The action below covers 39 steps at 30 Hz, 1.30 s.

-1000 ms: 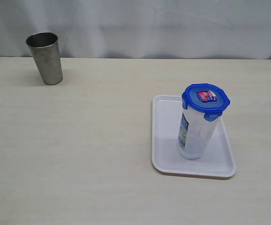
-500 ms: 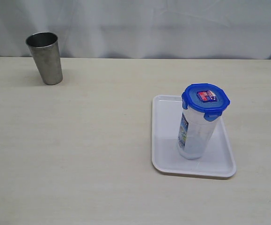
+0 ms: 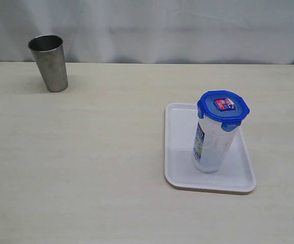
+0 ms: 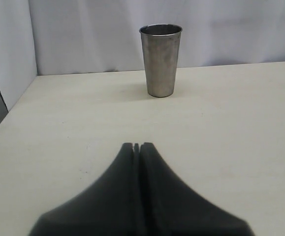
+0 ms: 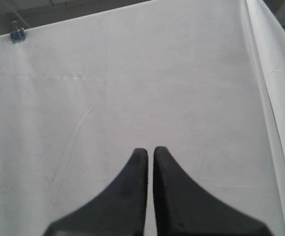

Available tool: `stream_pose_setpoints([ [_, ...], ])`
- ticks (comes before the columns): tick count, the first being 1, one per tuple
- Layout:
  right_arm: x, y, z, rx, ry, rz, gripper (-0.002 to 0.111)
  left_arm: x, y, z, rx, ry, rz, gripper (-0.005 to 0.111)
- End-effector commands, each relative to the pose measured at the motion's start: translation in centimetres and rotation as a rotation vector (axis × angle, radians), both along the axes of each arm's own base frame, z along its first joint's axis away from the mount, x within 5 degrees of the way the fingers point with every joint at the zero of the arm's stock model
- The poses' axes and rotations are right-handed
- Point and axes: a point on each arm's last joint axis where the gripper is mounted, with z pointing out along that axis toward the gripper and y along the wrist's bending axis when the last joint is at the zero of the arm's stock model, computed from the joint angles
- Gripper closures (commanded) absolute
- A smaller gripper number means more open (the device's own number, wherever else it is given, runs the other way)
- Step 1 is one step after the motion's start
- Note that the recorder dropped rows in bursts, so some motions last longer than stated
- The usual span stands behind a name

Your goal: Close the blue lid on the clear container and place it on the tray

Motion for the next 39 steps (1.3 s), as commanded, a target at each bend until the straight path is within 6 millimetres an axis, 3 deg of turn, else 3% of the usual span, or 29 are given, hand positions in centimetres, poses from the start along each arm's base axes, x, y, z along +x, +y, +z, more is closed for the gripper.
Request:
stream_pose_setpoints([
  [1,0.4,-0.2,-1.1,-0.015,-0.028,-0.042,0.104,0.0,0.0,0.0,-0.006,-0.003,0.003,0.107],
  [8,1.0,-0.3,-5.8,-0.094,-0.073,-0.159,0.104,0.0,0.0,0.0,-0.006,-0.003,0.003,0.107],
  [19,2.1,0.2,-9.9,-0.264,-0.025,-0.192,0.104,0.0,0.0,0.0,-0.006,-0.003,0.003,0.107],
  [21,2.1,0.2,-9.9,-0.265,-0.022,-0.191,0.104,0.0,0.0,0.0,-0.006,-0.003,0.003,0.107],
  [39,3.4,0.4,-14.8,-0.282,0.531,-0.08,0.104,0.0,0.0,-0.1,-0.006,-0.002,0.003,0.107],
])
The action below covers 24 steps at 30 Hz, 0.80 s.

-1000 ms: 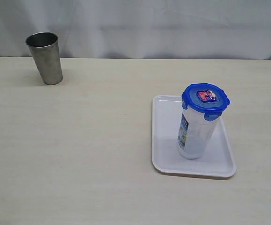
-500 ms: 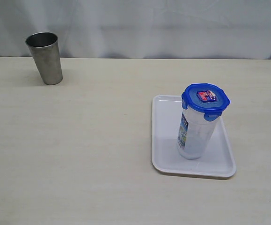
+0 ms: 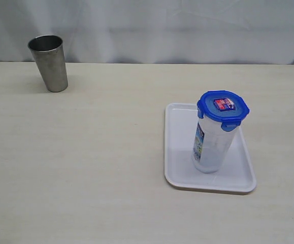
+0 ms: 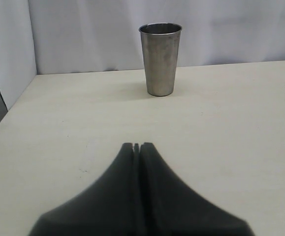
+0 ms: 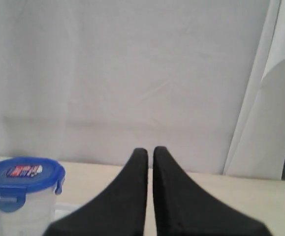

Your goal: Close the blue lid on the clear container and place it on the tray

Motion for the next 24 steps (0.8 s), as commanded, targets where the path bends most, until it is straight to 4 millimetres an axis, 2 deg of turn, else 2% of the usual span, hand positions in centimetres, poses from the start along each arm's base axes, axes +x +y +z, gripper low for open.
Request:
stream_pose_setpoints([
  [1,0.1,0.0,-1.4,0.011,0.141,0.001,0.104,0.0,0.0,0.0,-0.006,-0.003,0.003,0.107],
  [12,-0.2,0.0,-3.3,0.101,0.357,-0.009,0.104,0.0,0.0,0.0,-0.006,-0.003,0.003,0.107],
  [24,-0.2,0.0,-3.5,0.034,0.38,-0.007,0.104,0.0,0.0,0.0,-0.006,-0.003,0.003,0.107],
])
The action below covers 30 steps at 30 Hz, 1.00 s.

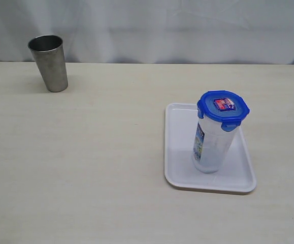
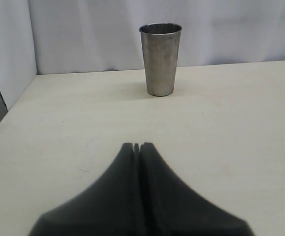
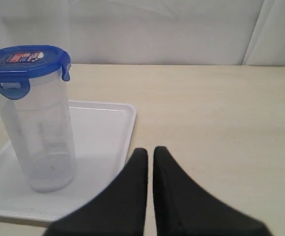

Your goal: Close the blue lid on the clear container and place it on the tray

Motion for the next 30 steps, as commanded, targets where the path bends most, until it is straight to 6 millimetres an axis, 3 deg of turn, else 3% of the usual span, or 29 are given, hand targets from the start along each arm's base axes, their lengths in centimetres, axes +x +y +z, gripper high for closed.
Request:
stream_pose_setpoints([
  [1,-0.04,-0.05,-0.14,-0.056,0.006,0.006,0.104,-0.01,0.01,-0.04,-0.006,-0.003,0.003,0.107],
  [30,-0.07,0.03,-0.24,-0.006,0.017,0.005,0.104,-0.01,0.01,-0.04,-0.006,-0.003,0.003,0.107],
])
